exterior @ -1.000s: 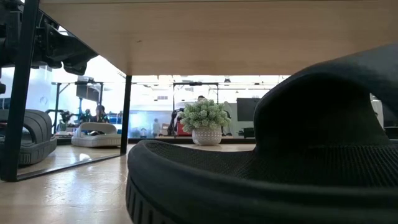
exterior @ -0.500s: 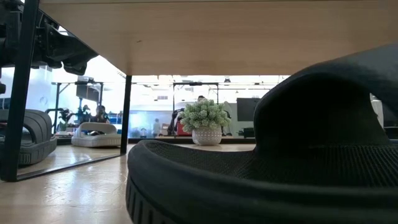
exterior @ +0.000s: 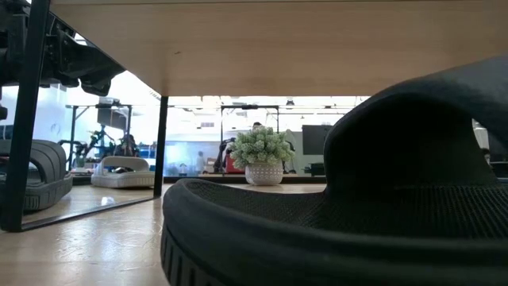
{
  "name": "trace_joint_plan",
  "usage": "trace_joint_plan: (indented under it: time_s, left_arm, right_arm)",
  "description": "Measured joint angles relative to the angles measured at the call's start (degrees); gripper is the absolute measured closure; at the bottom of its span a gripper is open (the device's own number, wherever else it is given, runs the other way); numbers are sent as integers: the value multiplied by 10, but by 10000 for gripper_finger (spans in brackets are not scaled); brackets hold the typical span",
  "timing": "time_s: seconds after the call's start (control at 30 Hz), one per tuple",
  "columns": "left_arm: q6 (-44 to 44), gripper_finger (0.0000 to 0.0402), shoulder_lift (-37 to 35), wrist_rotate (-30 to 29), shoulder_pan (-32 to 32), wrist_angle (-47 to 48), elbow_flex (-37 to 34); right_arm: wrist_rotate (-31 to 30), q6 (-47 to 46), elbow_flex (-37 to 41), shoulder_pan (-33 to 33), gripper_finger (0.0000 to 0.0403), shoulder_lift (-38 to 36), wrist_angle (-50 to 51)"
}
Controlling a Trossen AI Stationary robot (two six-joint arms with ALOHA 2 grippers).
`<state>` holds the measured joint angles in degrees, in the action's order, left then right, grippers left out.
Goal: Pick and place slides into the shelf
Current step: Put the black slipper on the shelf
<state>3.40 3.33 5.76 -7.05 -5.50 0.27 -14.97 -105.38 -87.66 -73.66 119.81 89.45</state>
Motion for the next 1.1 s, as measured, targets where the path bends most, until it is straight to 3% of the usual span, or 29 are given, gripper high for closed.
trace_joint_plan:
  time_s: [0.27,0.6,1.1]
  left_arm:
    - [0,278,0,0,0,0,0]
    - [0,278,0,0,0,0,0]
    - [0,278,0,0,0,0,0]
  right_arm:
    - [-14,-6,40,20,235,0,-33]
    - [3,-18,87,24,322,-1,-45]
    - [-5,-26,58,24,389,-9,-56]
